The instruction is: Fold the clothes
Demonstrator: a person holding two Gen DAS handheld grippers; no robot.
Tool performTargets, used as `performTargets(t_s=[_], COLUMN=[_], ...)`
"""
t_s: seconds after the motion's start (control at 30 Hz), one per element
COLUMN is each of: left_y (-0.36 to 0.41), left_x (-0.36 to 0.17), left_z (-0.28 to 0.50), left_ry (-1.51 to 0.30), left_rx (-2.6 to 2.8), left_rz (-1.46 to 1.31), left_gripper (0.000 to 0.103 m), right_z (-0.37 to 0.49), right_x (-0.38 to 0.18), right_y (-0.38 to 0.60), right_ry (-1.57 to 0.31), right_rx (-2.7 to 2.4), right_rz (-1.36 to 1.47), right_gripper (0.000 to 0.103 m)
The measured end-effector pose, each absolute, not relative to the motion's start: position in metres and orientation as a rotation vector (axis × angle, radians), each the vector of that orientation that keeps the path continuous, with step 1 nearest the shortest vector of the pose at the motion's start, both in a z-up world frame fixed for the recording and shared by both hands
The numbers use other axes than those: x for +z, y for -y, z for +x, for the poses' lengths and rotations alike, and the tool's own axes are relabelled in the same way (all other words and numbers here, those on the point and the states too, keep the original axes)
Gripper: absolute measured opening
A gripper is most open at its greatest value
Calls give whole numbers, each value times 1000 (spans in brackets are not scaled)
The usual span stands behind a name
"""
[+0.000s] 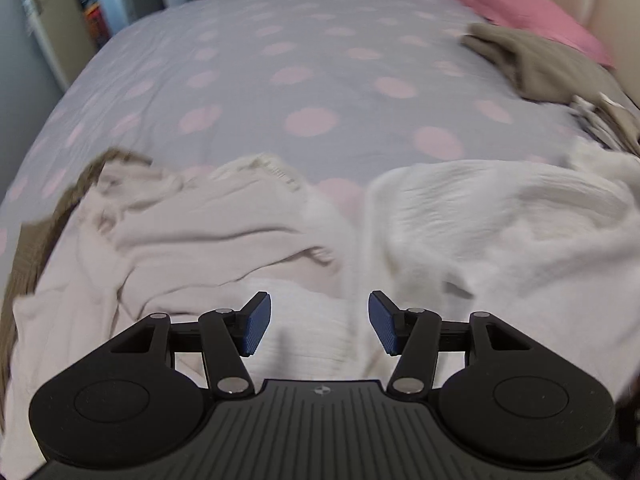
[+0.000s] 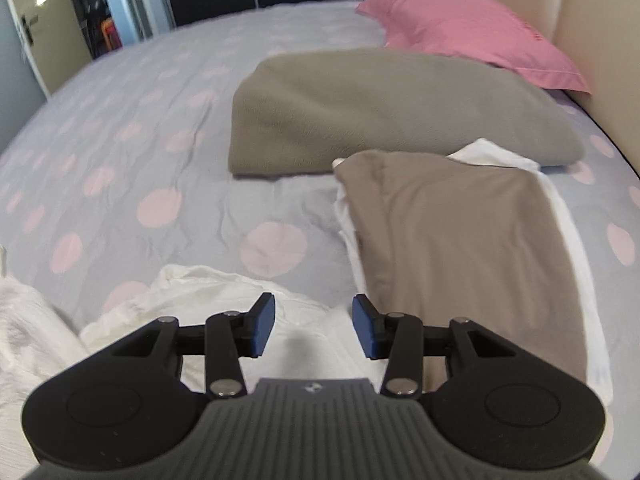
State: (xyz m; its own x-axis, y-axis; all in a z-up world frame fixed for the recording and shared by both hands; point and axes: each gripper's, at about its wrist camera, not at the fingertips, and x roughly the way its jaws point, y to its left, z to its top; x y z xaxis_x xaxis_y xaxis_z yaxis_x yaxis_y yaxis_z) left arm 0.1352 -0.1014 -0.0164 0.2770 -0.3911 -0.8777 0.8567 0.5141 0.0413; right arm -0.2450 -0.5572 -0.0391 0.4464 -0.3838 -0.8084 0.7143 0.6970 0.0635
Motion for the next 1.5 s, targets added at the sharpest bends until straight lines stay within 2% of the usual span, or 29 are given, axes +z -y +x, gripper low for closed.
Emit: performTargets(t_s=[0.27, 0.43, 0.47, 0.5, 0.53, 0.57, 0.6, 0.7, 0.8, 1.17, 1.5], left_y=[110, 115, 116, 117, 119, 120, 121, 123, 122, 99, 69], left_x=[-40, -50, -52, -55, -56, -56, -56, -55, -50, -19, 56], left_z=[145, 151, 151, 152, 151, 151, 151, 148, 147, 148, 171], left_ry=[-1023, -1055, -1063, -1069, -1075, -1084, -1095, -1099, -1085, -1006, -699], left_rx=[-907, -905, -901, -896, -895, -900, -908, -914, -905, -841, -665], left_rz=[655, 663, 669, 677, 680, 673, 663, 660, 651, 524, 280], left_gripper=[53, 55, 55, 55, 54, 48, 34, 15, 6, 2, 1], right_z=[-209, -204, -201, -198, -195, -193, -193, -199, -206, -251, -293], right_x=[-89, -108, -111, -113, -114, -112, -109, -92, -68, 1, 46], right_y=[583, 589, 586, 584, 580, 577, 575, 573, 574, 569, 570], right_ry=[-1047, -1097, -1117, -1137, -1149, -1149, -1146, -1091, -997, -746, -507], right_rx=[-770, -740, -735, -730, -728, -725, -729, -749, -781, -879, -987], right_rz=[398, 449, 440, 431, 405, 388, 384, 387, 390, 406, 412], right_gripper=[45, 43, 41, 32, 29, 25, 23, 22, 22, 22, 22])
